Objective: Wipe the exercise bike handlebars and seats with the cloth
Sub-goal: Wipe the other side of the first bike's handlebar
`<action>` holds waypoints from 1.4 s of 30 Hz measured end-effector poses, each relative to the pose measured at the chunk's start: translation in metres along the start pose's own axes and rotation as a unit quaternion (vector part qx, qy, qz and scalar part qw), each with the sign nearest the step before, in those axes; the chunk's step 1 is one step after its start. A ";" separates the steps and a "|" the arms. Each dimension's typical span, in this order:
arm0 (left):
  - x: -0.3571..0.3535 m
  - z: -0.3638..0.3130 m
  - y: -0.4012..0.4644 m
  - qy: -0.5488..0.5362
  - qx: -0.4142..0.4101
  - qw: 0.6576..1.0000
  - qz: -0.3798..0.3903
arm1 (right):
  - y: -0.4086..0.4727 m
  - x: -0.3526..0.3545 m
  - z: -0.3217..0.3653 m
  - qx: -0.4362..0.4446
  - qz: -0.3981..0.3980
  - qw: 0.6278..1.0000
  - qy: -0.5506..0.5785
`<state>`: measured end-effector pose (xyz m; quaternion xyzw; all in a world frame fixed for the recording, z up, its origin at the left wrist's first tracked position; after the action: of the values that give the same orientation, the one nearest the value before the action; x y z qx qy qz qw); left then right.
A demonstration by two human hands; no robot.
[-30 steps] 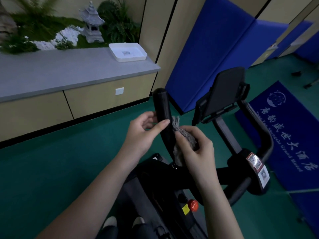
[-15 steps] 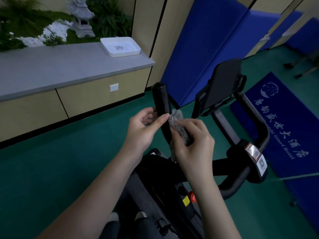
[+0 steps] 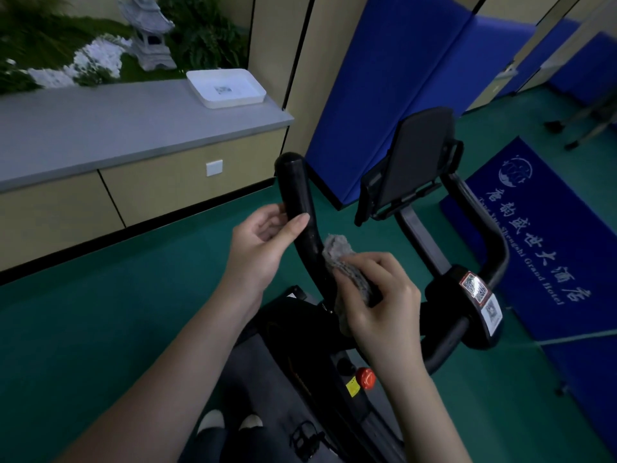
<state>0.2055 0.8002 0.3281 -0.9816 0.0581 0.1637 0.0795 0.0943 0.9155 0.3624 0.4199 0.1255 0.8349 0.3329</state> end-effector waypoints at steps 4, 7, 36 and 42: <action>-0.002 0.003 -0.002 0.000 -0.002 1.000 -0.018 | 0.020 -0.016 -0.001 -0.065 0.020 0.997 0.028; -0.002 0.006 -0.003 0.004 -0.002 1.000 -0.029 | 0.033 -0.021 -0.008 -0.141 0.102 0.983 0.064; -0.004 0.011 -0.020 0.178 -0.125 0.971 -0.095 | 0.022 0.002 -0.051 -0.240 0.262 0.912 0.204; 0.006 0.005 -0.020 0.240 -0.175 0.952 -0.077 | 0.014 0.000 -0.023 -0.156 0.120 0.974 0.110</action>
<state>0.2118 0.8203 0.3240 -0.9919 -0.0296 -0.0760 -0.0976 0.0698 0.9066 0.3546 0.2803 -0.0213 0.9191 0.2761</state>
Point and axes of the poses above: each hand's wrist, its own y-axis towards the middle knuckle, its own x-axis out of the back of the hand, z = x × y, the point moved 2 cm from there along y, towards the middle knuckle, and after that the axes turned 7 degrees about -z, right-handed, at the moved point
